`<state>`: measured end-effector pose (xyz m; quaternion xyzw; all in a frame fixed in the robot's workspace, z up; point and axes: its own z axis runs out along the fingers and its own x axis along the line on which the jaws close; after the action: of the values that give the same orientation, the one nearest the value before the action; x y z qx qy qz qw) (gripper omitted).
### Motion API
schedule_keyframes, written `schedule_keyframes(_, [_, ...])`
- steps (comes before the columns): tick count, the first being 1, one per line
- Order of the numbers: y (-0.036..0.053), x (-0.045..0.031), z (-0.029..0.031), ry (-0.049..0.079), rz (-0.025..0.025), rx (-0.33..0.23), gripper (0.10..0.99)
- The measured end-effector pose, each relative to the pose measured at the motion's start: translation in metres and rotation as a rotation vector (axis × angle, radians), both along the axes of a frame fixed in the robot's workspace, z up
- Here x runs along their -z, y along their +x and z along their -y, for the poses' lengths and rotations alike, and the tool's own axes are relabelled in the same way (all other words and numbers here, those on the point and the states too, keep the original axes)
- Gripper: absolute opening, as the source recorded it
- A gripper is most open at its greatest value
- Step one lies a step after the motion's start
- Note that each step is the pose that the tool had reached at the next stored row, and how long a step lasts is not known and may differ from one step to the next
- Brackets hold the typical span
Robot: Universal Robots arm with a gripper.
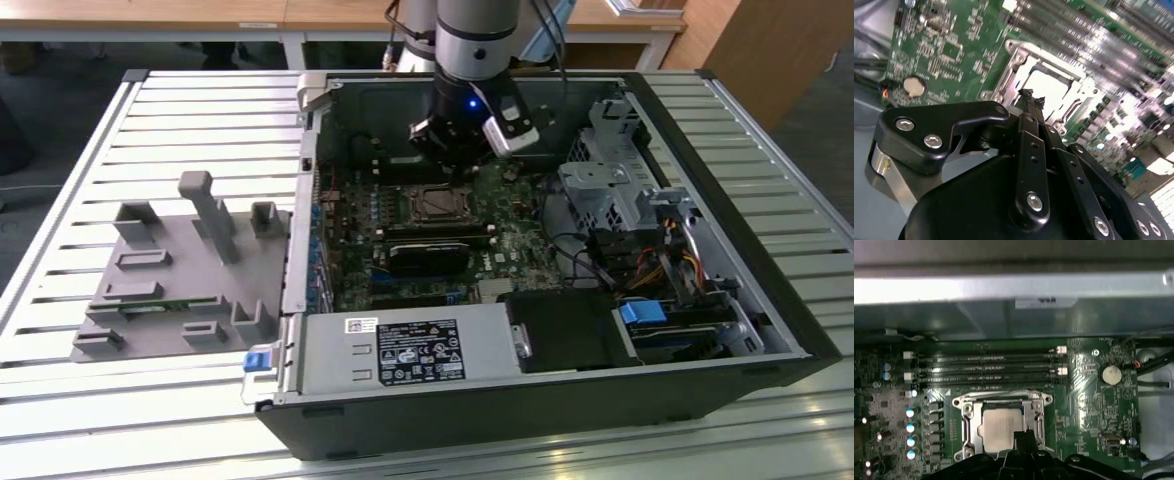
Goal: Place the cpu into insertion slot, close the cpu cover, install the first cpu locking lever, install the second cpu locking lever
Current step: 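Install the second cpu locking lever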
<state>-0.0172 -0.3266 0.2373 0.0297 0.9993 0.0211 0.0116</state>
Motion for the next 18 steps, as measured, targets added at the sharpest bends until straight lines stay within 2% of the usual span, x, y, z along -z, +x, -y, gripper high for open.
schedule_keyframes(4, [0.0000,0.0004,0.0071,0.001,-0.0004,0.000,0.106])
schedule_keyframes(8, [0.0003,0.0006,0.0096,0.021,-0.0065,0.000,0.106])
schedule_keyframes(10, [0.0003,0.0009,0.0127,0.025,-0.0081,0.000,0.106])
schedule_keyframes(18, [0.0003,0.0038,0.0184,0.026,-0.0094,-0.015,0.106])
